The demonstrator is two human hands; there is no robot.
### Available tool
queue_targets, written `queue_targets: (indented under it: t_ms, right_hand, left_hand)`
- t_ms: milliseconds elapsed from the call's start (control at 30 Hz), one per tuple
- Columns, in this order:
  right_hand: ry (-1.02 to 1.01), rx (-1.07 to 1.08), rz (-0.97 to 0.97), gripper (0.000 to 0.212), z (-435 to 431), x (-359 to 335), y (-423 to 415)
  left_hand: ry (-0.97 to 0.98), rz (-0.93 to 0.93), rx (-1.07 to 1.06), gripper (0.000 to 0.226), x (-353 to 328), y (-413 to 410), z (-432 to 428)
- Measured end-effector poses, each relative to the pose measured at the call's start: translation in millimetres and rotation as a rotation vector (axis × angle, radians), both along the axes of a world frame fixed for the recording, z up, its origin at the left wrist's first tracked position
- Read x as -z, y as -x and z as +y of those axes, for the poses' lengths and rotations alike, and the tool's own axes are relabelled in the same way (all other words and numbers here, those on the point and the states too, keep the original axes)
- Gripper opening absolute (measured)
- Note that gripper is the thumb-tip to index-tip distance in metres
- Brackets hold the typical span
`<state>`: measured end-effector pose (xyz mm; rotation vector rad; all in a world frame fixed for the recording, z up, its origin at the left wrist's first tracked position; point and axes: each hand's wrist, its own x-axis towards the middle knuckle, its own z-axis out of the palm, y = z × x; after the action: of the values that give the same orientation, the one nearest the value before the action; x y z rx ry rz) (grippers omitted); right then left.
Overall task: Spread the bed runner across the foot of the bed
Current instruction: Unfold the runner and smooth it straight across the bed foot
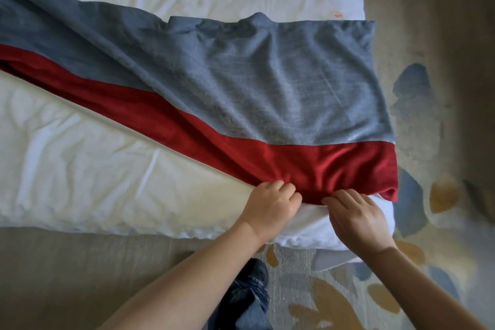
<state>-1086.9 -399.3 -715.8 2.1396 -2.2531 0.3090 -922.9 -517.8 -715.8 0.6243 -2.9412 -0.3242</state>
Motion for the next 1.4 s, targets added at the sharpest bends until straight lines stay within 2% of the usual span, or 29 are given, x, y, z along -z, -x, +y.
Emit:
queue_targets:
  t_ms: [133,267,567,667,800,867,967,1033,1200,1300,1400]
  right_hand:
    - [-0.017,0.107,0.058,0.027,8,-6,28]
    - [-0.045,0.110,0.075,0.029,11,-5,53]
    - [-0.139,0.211,0.092,0.030,37,-3,77]
    - [-0.186,0.268,0.087,0.034,58,-4,90]
    - [-0.264,0.337,0.113,0.033,85,-5,106]
    - [-0.303,0.364,0.126,0.030,91,-5,108]
    - [-0.333,0.375,0.117,0.024,87,-4,101]
    - [-0.294,0.357,0.079,0.020,77,-6,91]
    - [-0.164,0.130,-0.077,0.015,33,-20,37]
    - [-0.148,-0.006,-0.112,0.010,2,-25,-3]
    - [-0.167,-0.049,-0.101,0.014,-29,-22,-35]
  left_hand:
    - [0.017,-0.048,0.029,0.028,-8,17,-3]
    - [-0.004,-0.132,0.040,0.036,-17,38,-1]
    - [-0.058,-0.100,-0.002,0.040,-15,76,26]
    - [-0.078,-0.104,0.044,0.035,-16,92,43]
    - [-0.092,-0.073,0.114,0.012,-18,110,68]
    - [-0.102,-0.061,0.121,0.021,-18,113,74]
    - [-0.049,-0.100,0.149,0.018,-15,105,69]
    - [-0.034,-0.122,0.152,0.026,-12,93,61]
    - [0.000,-0.048,0.058,0.012,-8,43,29]
    - [0.031,-0.115,0.005,0.016,-11,9,6]
    - [0.075,-0.178,-0.051,0.018,-17,-16,-20]
